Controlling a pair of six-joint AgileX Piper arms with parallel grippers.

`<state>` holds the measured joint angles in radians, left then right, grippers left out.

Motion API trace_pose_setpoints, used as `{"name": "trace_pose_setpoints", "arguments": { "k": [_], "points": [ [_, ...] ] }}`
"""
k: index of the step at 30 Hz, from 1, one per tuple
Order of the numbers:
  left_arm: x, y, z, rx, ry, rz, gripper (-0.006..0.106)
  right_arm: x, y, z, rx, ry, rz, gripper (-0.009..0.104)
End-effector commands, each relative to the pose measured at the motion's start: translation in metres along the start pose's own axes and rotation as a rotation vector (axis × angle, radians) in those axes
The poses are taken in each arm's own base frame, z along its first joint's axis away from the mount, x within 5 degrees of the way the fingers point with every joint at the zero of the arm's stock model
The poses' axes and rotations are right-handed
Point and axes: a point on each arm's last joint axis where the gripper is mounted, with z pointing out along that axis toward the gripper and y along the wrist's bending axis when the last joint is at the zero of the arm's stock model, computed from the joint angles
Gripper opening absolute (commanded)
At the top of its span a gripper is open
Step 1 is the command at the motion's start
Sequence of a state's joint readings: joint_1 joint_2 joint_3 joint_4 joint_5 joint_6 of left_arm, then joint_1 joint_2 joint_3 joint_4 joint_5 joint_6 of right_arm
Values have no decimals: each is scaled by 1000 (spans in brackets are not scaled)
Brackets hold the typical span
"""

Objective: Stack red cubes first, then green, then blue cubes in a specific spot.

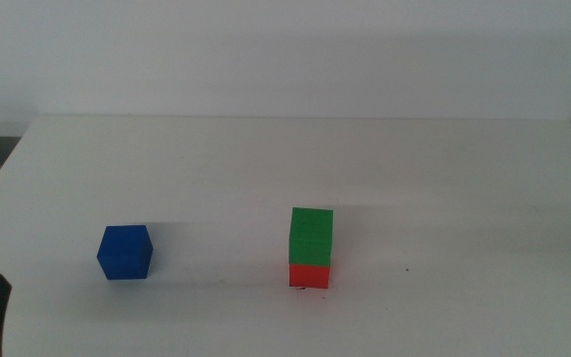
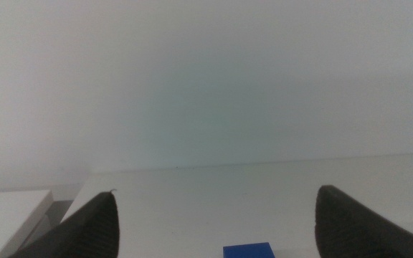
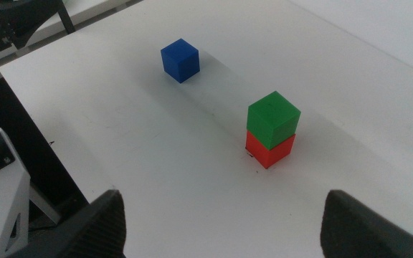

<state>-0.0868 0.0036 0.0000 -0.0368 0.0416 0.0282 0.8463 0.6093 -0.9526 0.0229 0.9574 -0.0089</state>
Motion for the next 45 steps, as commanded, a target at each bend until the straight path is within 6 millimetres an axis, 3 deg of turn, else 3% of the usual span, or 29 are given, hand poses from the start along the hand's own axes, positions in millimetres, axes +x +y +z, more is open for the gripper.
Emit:
{"name": "trace_pose_setpoints", "arguments": {
  "k": [1,4,9,11,13,17,22,28,35,45],
  "points": [
    [-1,0,0,4,-14,6,94,0,-1,0,6,-14,-14,84],
    [-19,-1,7,3,126,6,94,0,-1,0,6,-14,-14,84],
    [-105,-5,48,38,531,-27,94,0,0,0,3,-14,-11,84],
    [-129,-10,66,74,666,-77,94,0,0,0,3,-14,-11,84],
    [-144,-14,82,105,807,-106,94,0,0,0,3,-14,-11,84],
    [-150,-16,121,113,1045,-97,94,0,0,0,3,-14,-11,84],
    [-122,-19,176,158,1078,-96,94,0,0,0,3,-14,-11,84],
    [-79,-18,221,94,1134,-172,94,0,-1,0,6,-14,-14,84],
    [-35,-15,251,51,1210,-166,94,0,-1,0,6,-14,-14,84],
    [26,-15,274,19,1336,-195,94,0,-1,0,6,-14,-14,84]
  ]
}}
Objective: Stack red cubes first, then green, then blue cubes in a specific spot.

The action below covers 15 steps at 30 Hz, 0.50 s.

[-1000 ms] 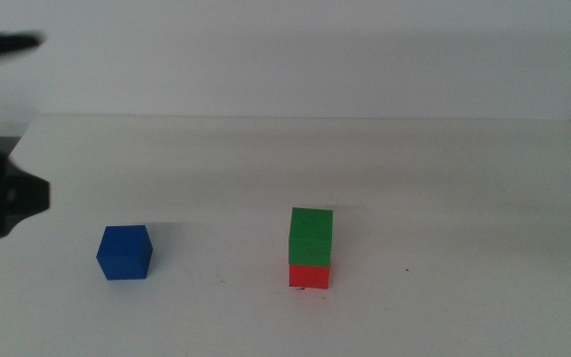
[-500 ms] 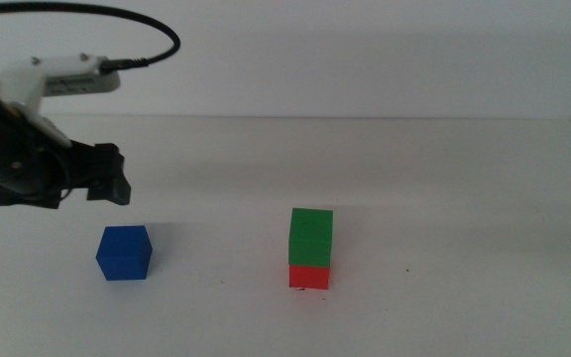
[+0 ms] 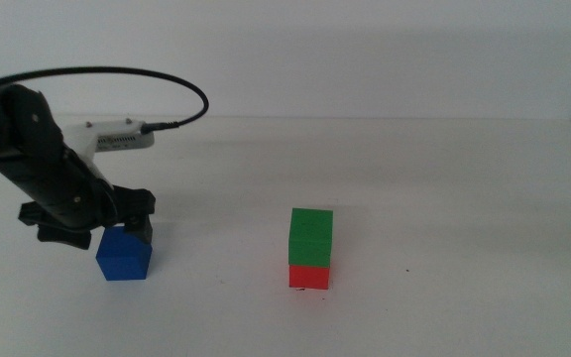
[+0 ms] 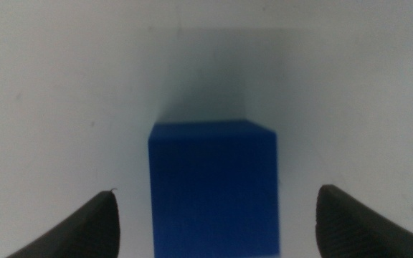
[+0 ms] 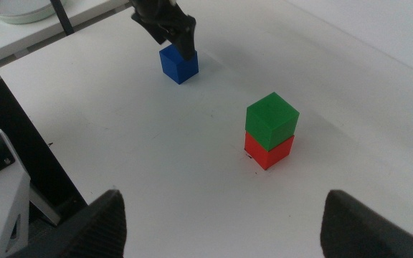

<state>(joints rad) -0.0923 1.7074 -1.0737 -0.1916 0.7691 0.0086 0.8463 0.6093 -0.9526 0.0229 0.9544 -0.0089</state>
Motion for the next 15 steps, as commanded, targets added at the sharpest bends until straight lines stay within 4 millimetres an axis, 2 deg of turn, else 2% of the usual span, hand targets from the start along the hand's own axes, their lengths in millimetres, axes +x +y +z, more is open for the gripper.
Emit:
{"name": "trace_pose_setpoints", "arguments": {
  "k": [1,7,10,12,15],
  "points": [
    [-4,-1,11,0,-12,-7,94,0,-1,0,6,-11,-14,84],
    [-4,3,41,-13,46,-18,92,0,-1,0,6,-11,-14,84],
    [-5,3,44,-13,48,-21,81,0,-1,0,6,-11,-14,84],
    [-6,3,39,-11,33,-19,63,0,-1,0,6,-11,-14,84],
    [-7,-1,20,-7,-17,-31,24,0,-1,0,6,-11,-14,84]
  ]
}}
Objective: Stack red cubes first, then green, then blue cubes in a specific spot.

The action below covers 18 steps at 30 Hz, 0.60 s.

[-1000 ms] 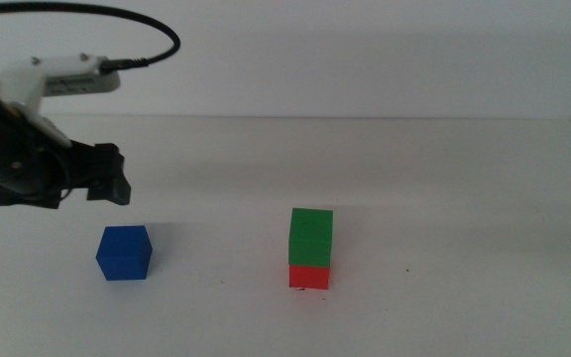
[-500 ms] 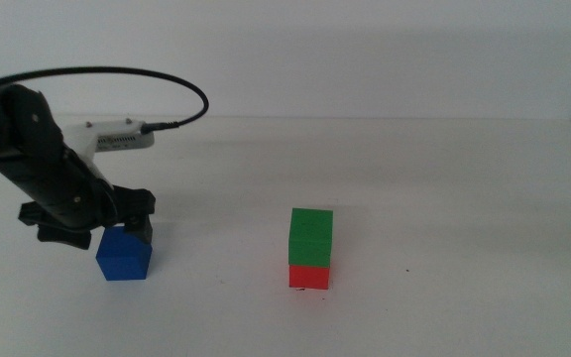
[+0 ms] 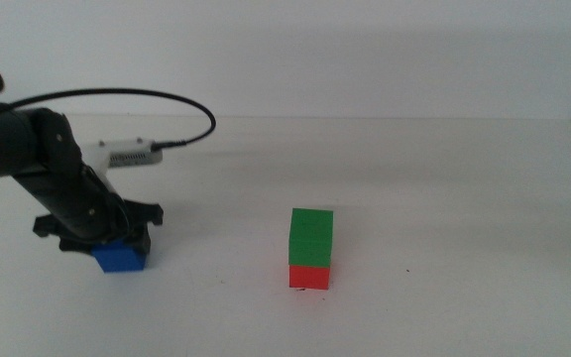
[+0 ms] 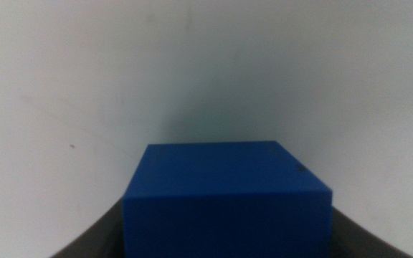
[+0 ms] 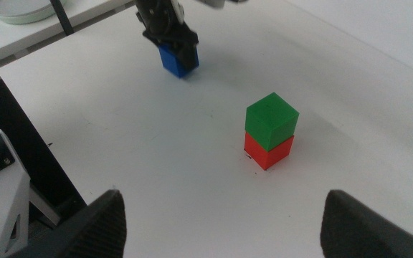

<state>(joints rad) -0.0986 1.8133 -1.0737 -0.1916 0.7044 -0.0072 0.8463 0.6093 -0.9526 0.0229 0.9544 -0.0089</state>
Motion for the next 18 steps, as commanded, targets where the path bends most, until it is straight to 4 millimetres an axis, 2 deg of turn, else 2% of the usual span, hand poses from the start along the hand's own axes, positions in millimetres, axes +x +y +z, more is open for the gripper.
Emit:
{"name": "trace_pose_setpoints", "arguments": {
  "k": [1,2,3,7,9,11,15,18],
  "points": [
    [-3,-6,-24,7,-75,-9,14,0,-1,0,6,-11,-14,84],
    [-1,-9,-35,4,-96,-21,0,0,-1,0,6,-11,-14,84],
    [1,-13,-48,3,-115,-27,-2,0,-1,0,6,-11,-14,84],
    [2,-45,-104,19,-152,38,-2,0,-1,0,6,-11,-14,84],
    [1,-74,-129,31,-160,87,-2,0,-1,0,6,-11,-14,84],
    [2,-105,-145,10,-172,138,-2,0,-1,0,6,-11,-14,84],
    [11,-165,-157,-61,-177,215,-2,0,-1,0,6,-11,-14,84],
    [19,-203,-158,-50,-214,174,-2,0,-1,0,6,-11,-14,84]
  ]
}}
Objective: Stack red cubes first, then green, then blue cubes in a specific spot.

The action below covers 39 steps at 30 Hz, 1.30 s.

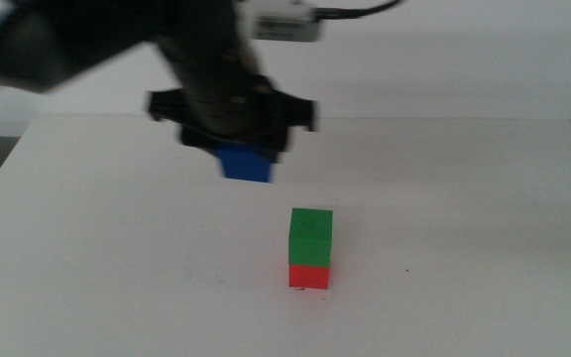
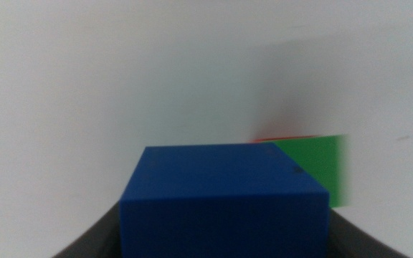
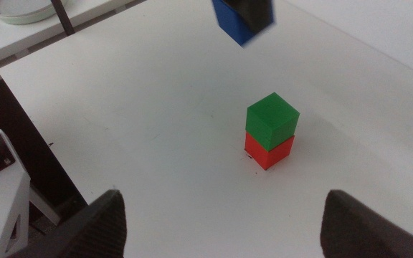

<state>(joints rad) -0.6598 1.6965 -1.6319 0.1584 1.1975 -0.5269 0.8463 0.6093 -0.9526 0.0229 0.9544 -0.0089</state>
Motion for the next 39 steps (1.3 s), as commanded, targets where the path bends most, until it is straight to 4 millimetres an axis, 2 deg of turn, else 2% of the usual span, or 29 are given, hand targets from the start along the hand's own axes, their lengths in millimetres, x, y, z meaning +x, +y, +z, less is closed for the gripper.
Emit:
{"name": "trace_pose_setpoints", "arguments": {
  "k": [1,3,6,12,17,26,39],
  "points": [
    [2,-24,0,-24,-19,-69,-2,0,-1,0,6,-11,-14,84],
    [8,-38,4,-27,-16,-77,-2,0,-1,0,6,-11,-14,84],
    [13,-49,13,-13,20,-61,-2,0,-1,0,6,-11,-14,84],
    [13,-55,33,-24,54,-48,-2,0,-1,0,6,-11,-14,84],
    [10,-63,41,29,24,-55,-2,0,-1,0,6,-11,-14,84],
    [10,-66,55,19,45,-51,-2,0,-1,0,6,-11,-14,84],
    [4,-58,71,69,100,-53,-2,0,-1,0,6,-11,-14,84]
  ]
}}
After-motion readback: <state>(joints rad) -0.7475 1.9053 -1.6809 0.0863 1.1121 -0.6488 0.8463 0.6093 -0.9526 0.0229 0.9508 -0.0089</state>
